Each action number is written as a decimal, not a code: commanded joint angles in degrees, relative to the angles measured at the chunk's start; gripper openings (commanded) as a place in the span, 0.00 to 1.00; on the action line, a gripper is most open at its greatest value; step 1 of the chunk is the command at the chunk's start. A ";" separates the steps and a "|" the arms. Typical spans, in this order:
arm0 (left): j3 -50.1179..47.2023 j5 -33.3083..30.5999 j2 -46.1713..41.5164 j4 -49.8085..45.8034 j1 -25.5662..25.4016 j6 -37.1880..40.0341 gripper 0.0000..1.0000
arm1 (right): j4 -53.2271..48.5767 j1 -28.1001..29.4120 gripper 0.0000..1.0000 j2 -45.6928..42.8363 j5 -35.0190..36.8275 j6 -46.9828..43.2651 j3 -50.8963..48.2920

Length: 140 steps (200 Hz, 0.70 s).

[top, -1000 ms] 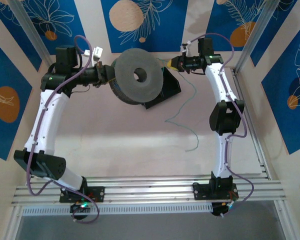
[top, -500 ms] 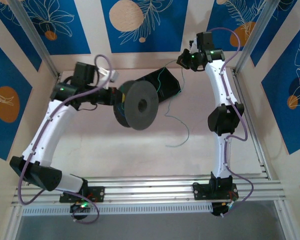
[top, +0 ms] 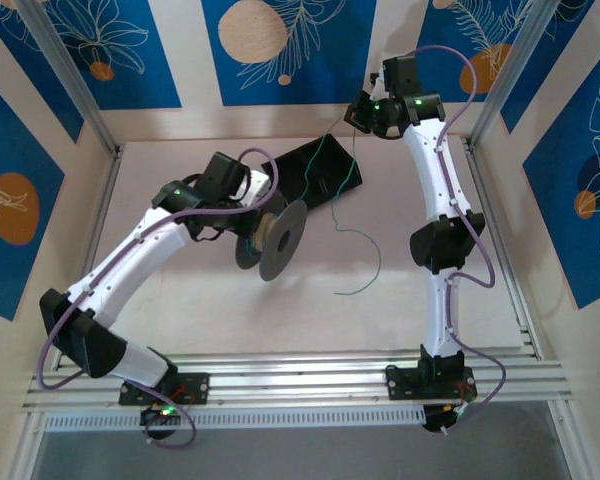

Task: Wrap the cables

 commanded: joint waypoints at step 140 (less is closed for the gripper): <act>0.15 -9.91 8.91 -9.07 4.81 -11.25 0.00 | 9.69 4.95 0.00 -9.13 -2.60 3.92 6.76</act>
